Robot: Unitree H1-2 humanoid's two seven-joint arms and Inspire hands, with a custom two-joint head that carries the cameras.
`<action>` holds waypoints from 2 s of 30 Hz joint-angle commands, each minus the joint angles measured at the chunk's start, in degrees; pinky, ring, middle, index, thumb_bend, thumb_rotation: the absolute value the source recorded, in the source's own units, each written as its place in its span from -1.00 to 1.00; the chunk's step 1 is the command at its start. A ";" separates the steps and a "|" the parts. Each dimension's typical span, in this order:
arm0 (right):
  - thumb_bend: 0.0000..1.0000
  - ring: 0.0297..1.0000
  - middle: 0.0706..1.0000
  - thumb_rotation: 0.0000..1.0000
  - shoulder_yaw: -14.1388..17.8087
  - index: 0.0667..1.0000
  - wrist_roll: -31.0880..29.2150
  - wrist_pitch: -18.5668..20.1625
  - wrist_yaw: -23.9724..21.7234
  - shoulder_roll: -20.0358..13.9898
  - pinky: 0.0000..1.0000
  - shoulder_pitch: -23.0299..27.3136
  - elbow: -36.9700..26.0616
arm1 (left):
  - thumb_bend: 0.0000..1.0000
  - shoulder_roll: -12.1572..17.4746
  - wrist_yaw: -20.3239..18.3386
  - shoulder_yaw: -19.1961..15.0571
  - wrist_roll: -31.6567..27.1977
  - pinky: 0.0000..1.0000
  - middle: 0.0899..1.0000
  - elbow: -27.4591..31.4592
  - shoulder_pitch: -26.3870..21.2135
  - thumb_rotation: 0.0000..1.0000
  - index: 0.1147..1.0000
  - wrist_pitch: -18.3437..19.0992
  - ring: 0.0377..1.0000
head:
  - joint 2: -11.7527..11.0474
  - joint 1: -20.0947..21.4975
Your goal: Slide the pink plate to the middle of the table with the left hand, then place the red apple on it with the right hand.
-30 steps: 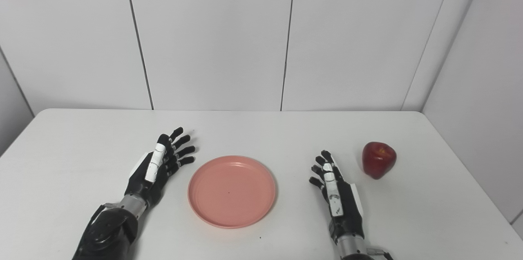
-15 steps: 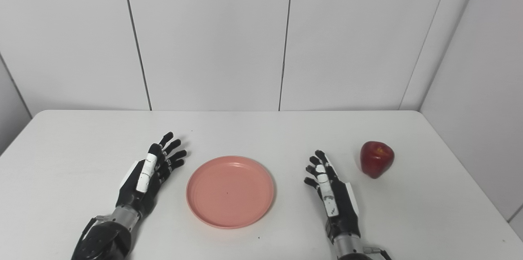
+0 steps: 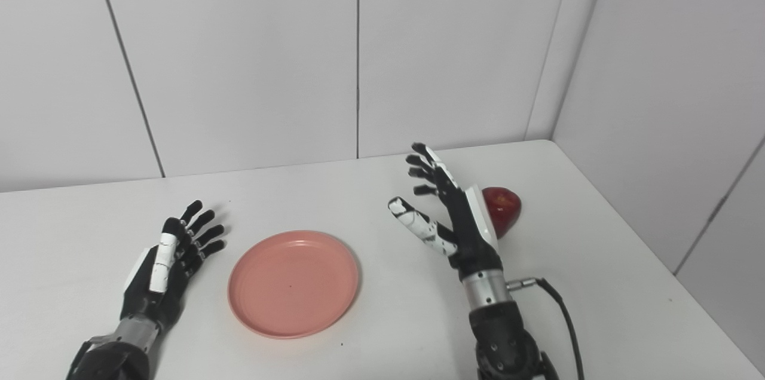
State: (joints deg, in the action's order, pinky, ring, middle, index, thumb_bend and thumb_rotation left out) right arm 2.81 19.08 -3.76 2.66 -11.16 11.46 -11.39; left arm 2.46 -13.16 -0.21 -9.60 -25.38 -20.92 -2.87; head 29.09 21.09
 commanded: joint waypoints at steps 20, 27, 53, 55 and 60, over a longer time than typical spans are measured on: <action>0.75 0.48 0.56 0.37 -0.81 0.60 28.73 -0.06 3.28 -19.01 0.21 9.37 5.80 | 0.50 -0.74 -2.16 -0.62 -0.54 0.78 0.88 -5.42 0.38 0.85 0.90 -2.37 0.80 | -1.52 0.74; 0.90 0.48 0.51 0.22 -1.76 0.54 30.89 0.82 2.27 -22.41 0.24 10.71 9.21 | 0.50 -0.46 -2.81 -0.32 -0.51 0.78 0.90 -5.58 0.32 0.88 0.94 -2.53 0.82 | -1.52 0.71; 0.82 0.44 0.52 0.23 -3.50 0.52 27.98 2.19 1.60 -23.14 0.07 11.15 21.59 | 0.52 -0.75 -2.67 -0.64 -0.75 0.73 0.90 -5.35 0.54 0.84 0.92 -2.22 0.79 | -1.29 -0.04; 0.82 0.45 0.53 0.24 -3.38 0.53 26.98 2.24 1.68 -22.92 0.08 11.03 22.56 | 0.51 -0.71 -2.60 -0.42 -0.44 0.73 0.90 -4.84 0.69 0.86 0.92 -2.18 0.80 | -1.29 -0.04; 0.79 0.46 0.56 0.26 -3.85 0.55 26.76 2.61 1.90 -23.22 0.08 10.69 23.87 | 0.48 -0.62 -2.84 -0.39 -0.61 0.75 0.92 -4.81 0.69 0.89 0.94 -2.12 0.82 | -1.26 -0.07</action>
State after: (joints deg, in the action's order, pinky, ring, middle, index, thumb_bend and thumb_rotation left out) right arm -1.46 46.06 -2.75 3.19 -33.06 20.06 13.44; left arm 2.27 -15.15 -0.82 -9.61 -28.39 -22.54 -4.13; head 27.69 21.09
